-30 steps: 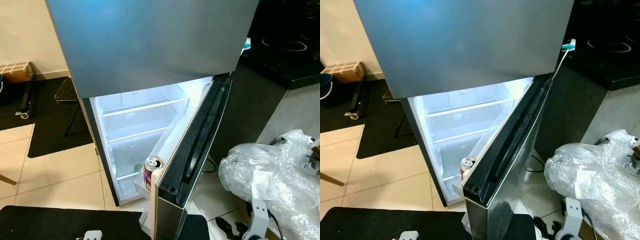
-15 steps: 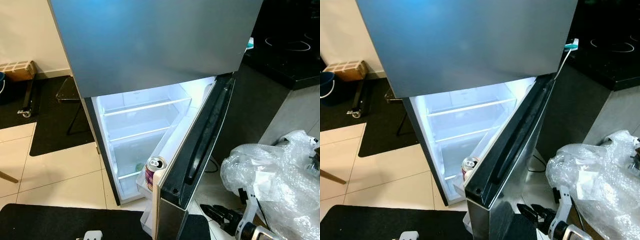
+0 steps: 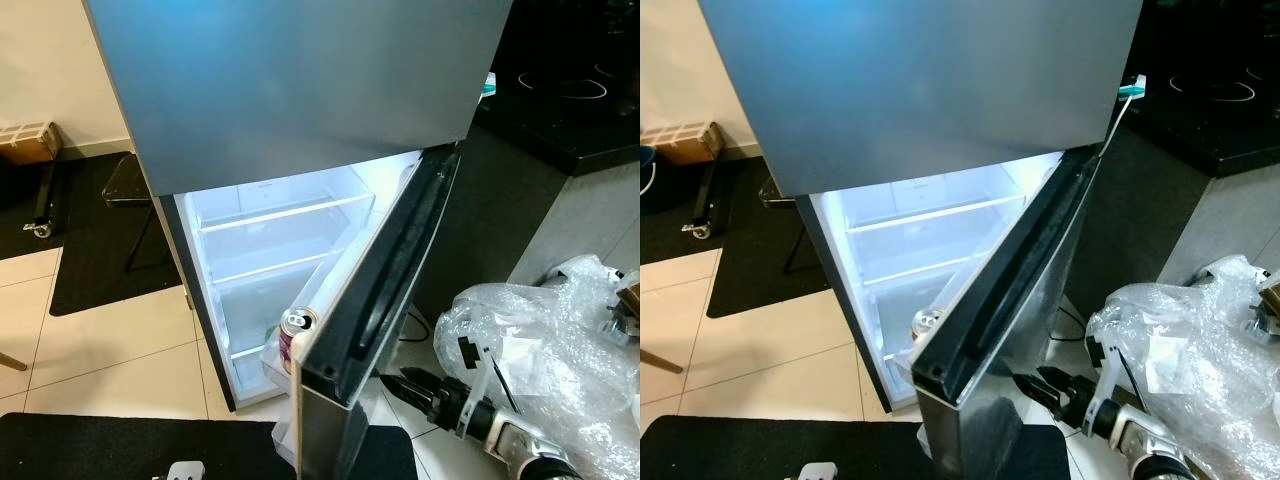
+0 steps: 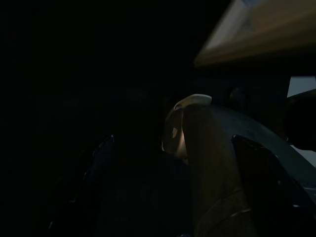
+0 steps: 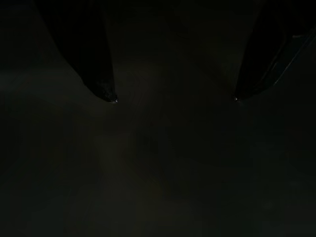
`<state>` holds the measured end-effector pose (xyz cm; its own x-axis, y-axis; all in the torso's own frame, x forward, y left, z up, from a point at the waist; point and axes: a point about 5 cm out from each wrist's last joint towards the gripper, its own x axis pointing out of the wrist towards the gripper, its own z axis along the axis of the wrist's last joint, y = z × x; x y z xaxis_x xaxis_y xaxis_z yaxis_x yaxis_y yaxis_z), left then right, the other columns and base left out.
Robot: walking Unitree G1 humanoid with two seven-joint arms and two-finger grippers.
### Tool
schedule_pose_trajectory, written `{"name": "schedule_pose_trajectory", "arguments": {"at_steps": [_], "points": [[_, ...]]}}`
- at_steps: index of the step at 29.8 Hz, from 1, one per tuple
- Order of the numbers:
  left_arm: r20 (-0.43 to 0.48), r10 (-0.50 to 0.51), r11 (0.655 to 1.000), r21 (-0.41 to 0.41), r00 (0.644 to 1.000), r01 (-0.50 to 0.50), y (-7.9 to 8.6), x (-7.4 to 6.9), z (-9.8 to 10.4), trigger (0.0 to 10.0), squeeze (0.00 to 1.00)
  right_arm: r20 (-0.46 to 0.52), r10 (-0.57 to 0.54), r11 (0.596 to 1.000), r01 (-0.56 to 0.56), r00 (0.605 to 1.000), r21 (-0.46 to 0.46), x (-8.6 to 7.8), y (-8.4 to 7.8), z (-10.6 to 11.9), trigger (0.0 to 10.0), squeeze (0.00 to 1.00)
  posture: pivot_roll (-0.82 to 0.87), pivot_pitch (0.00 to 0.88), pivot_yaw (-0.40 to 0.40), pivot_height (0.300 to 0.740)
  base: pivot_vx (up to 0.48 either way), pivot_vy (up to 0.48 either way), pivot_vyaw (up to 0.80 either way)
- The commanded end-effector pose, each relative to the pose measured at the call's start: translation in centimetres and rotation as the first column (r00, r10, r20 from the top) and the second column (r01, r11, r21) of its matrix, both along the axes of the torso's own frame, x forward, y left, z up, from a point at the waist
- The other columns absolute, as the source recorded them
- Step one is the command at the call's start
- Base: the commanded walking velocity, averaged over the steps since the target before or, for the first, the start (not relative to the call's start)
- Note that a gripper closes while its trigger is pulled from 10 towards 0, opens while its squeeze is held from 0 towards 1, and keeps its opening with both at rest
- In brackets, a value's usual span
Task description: Restocking fridge
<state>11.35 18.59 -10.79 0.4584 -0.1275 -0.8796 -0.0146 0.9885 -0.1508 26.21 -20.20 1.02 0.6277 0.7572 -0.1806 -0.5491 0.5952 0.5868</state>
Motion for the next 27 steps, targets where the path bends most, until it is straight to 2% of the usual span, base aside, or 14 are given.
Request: {"name": "schedule_pose_trajectory", "arguments": {"at_steps": [1, 6, 8, 11, 12, 16, 21, 22, 25, 27], "points": [[-0.015, -0.003, 1.0, 0.016, 1.0, 0.004, 0.5, -0.4, -0.1, 10.0, 0.0, 0.055, 0.051, 0.999, -0.05, 0.997, -0.01, 1.1, 1.4, 0.9, 10.0, 0.0, -0.06, 0.0, -0.02, 0.74, 0.0, 0.0, 0.0], [-0.016, 0.0, 1.0, 0.012, 1.0, 0.0, 0.4, -0.5, -0.1, 10.0, 0.0, 0.11, 0.052, 0.998, -0.049, 0.993, -0.025, 2.9, 3.3, 2.0, 10.0, 0.0, -0.06, 0.0, -0.023, 0.74, 0.0, 0.0, 0.0], [-0.016, 0.001, 1.0, 0.011, 1.0, 0.0, 0.4, -0.5, -0.1, 10.0, 0.0, 0.117, 0.054, 0.998, -0.051, 0.992, -0.029, 3.0, 3.6, 2.2, 10.0, 0.0, -0.06, 0.0, -0.023, 0.74, 0.0, 0.0, 0.0], [-0.016, 0.004, 1.0, 0.01, 1.0, -0.004, 0.4, -0.5, -0.1, 10.0, 0.0, 0.165, 0.039, 0.998, -0.031, 0.985, -0.053, 4.4, 5.3, 3.2, 10.0, 0.0, -0.05, 0.0, -0.027, 0.74, 0.0, 0.0, 0.0], [-0.015, 0.005, 1.0, 0.009, 1.0, -0.004, 0.3, -0.5, -0.1, 10.0, 0.0, 0.194, 0.01, 0.998, 0.003, 0.981, -0.064, 5.3, 6.1, 3.9, 10.0, 0.0, -0.05, 0.0, -0.027, 0.74, 0.0, 0.0, 0.0], [-0.014, 0.007, 1.0, 0.009, 1.0, -0.007, 0.3, -0.5, -0.1, 10.0, 0.0, 0.232, -0.05, 0.997, 0.063, 0.971, -0.05, 6.5, 7.0, 5.0, 10.0, 0.0, -0.05, 0.0, -0.027, 0.74, 0.0, 0.0, 0.0], [-0.014, 0.011, 1.0, 0.011, 1.0, -0.011, 0.3, -0.5, -0.1, 10.0, 0.0, 0.207, -0.073, 0.991, 0.094, 0.976, -0.094, 6.2, 6.7, 4.3, 10.0, 0.0, -0.05, 0.0, -0.03, 0.74, 0.0, 0.0, 0.0], [-0.016, 0.012, 1.0, 0.011, 1.0, -0.012, 0.4, -0.6, -0.1, 10.0, 0.0, 0.168, -0.09, 0.978, 0.118, 0.982, -0.169, 5.4, 5.8, 3.0, 10.0, 0.0, -0.05, 0.0, -0.032, 0.74, 0.0, 0.0, 0.0], [-0.018, 0.012, 1.0, 0.011, 1.0, -0.012, 0.4, -0.7, -0.2, 10.0, 0.0, 0.148, -0.104, 0.971, 0.133, 0.983, -0.2, 5.0, 5.3, 2.3, 10.0, 0.0, -0.05, 0.0, -0.032, 0.74, 0.0, 0.0, 0.0], [-0.022, 0.012, 1.0, 0.011, 1.0, -0.011, 0.4, -0.8, -0.2, 10.0, 0.0, 0.086, -0.173, 0.939, 0.191, 0.981, -0.288, 3.6, 3.6, 0.4, 10.0, 0.0, -0.06, 0.0, -0.031, 0.74, 0.0, 0.0, 0.0]]}}
